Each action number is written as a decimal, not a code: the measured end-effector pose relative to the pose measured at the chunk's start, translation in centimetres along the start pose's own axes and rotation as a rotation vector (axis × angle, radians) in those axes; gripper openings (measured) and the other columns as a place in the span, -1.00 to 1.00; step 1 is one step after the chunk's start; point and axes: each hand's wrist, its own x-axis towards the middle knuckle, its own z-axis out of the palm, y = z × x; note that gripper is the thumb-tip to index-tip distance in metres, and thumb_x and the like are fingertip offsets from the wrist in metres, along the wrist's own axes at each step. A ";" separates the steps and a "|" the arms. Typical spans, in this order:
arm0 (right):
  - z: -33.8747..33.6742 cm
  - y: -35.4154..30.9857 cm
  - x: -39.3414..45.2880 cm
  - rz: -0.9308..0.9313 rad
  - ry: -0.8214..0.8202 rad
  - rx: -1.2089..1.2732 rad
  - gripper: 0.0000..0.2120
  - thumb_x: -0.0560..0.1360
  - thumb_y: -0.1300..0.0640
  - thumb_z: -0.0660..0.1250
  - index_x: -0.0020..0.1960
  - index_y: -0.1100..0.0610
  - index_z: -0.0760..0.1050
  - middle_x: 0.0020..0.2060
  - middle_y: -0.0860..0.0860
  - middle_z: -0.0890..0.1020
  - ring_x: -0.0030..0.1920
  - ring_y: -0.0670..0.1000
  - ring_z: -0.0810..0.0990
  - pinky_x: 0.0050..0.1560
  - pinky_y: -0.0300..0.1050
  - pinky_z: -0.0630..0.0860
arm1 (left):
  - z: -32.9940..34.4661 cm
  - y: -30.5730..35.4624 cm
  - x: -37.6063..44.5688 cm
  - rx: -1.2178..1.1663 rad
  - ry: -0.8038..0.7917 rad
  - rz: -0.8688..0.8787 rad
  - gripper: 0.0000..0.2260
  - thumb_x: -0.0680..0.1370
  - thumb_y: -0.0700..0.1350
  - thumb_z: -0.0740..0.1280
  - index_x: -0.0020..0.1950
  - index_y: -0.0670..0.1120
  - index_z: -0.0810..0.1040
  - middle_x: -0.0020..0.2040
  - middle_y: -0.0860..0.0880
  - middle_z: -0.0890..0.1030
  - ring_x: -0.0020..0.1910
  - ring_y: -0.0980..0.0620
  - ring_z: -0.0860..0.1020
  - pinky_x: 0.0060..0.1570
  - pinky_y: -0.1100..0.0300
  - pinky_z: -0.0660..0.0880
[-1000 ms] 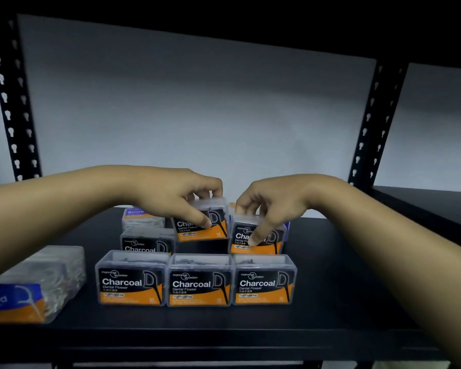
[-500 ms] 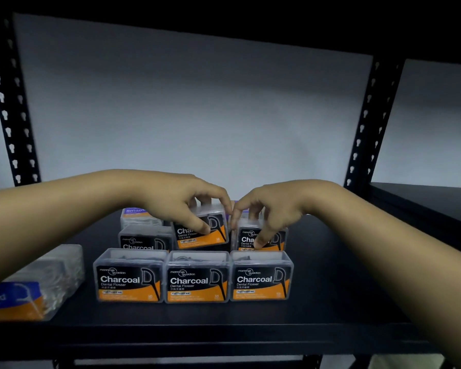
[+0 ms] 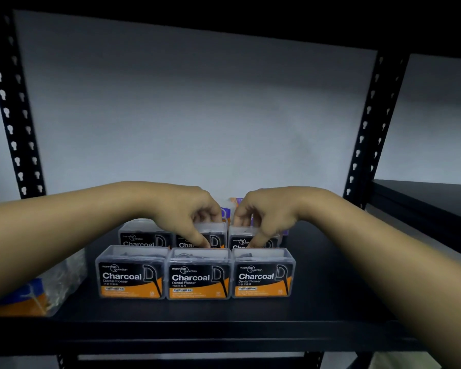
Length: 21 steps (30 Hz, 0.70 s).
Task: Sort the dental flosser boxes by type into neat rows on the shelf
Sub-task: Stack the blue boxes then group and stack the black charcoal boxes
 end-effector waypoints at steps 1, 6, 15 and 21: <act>0.1 0.0 0.0 0.000 0.004 0.001 -0.71 0.44 0.17 0.60 0.14 0.09 0.67 -0.10 -0.13 0.71 -0.17 0.02 0.69 -0.01 0.22 0.71 | 0.2 -0.1 0.0 0.008 -0.004 -0.001 -0.75 0.46 0.01 0.54 0.09 0.00 0.63 -0.10 0.03 0.73 -0.11 -0.03 0.70 0.01 -0.09 0.62; 0.5 0.1 -0.2 -0.018 0.033 0.031 -0.75 0.44 0.06 0.60 0.08 -0.07 0.66 -0.13 -0.18 0.70 -0.17 -0.01 0.68 -0.02 0.22 0.71 | 0.3 0.0 0.0 0.037 -0.007 -0.008 -0.68 0.47 0.07 0.51 0.18 0.05 0.60 -0.06 0.06 0.71 -0.09 -0.01 0.69 0.03 -0.06 0.61; 0.9 -1.2 -3.2 -0.038 0.217 0.065 -0.55 0.46 -0.34 0.43 0.27 -0.19 0.60 0.04 -0.21 0.70 0.09 -0.12 0.66 0.25 -0.02 0.56 | -0.3 2.5 -3.9 0.202 0.213 -0.178 -0.48 0.50 0.43 0.13 0.33 0.19 0.47 0.16 0.15 0.61 0.08 0.18 0.58 0.14 0.07 0.56; 3.6 -1.9 -5.2 -0.029 0.358 0.086 -0.27 0.30 -0.55 0.36 0.39 -0.27 0.48 0.16 -0.27 0.59 0.16 -0.22 0.58 0.24 -0.08 0.56 | 3.6 3.8 -6.9 0.344 0.387 -0.306 -0.47 0.54 0.42 -0.06 0.33 0.21 0.42 0.22 0.16 0.57 0.16 0.11 0.54 0.16 0.02 0.52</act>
